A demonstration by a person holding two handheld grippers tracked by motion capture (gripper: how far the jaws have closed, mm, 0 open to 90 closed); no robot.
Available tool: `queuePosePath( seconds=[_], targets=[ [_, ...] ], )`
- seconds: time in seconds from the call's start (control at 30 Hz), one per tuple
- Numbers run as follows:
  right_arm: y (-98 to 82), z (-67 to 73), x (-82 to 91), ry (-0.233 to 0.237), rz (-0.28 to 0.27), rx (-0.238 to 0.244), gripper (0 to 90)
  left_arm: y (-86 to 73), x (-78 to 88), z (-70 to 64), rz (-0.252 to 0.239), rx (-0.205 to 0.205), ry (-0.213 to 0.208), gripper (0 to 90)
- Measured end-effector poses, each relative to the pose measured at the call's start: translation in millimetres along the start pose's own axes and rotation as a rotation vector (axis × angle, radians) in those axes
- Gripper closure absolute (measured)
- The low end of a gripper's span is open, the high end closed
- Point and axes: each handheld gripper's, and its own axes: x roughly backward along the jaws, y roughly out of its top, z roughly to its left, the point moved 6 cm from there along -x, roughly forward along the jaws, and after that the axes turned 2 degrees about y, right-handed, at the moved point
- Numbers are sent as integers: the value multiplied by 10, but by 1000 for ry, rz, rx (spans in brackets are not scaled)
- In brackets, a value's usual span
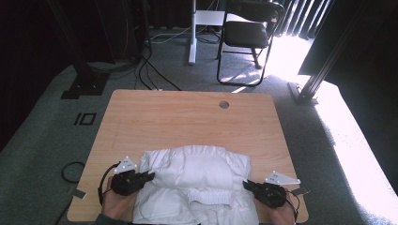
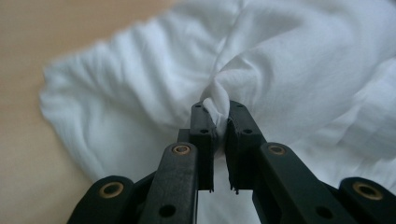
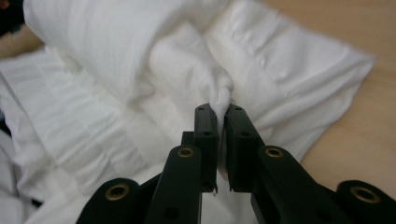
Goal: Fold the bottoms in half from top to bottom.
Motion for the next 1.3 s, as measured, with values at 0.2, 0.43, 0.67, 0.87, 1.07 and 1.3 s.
queuePosePath(
  seconds=[0.2,0.43,0.67,0.87,1.07,1.3],
  targets=[
    [-196,56,-158,-16,133,17,850,-145,-184,17,82,-10,43,840],
    [-172,-26,-281,-58,183,30,860,-121,-345,100,110,-2,80,844],
    [-56,-176,-384,-92,176,41,868,-8,-466,308,70,25,121,845],
    [151,-392,-575,-148,174,72,868,96,-581,493,1,85,141,843],
    [400,-644,-827,-191,156,72,867,169,-644,602,-30,97,163,847],
    [528,-776,-967,-211,130,33,862,302,-740,689,-21,92,203,853]
  ],
)
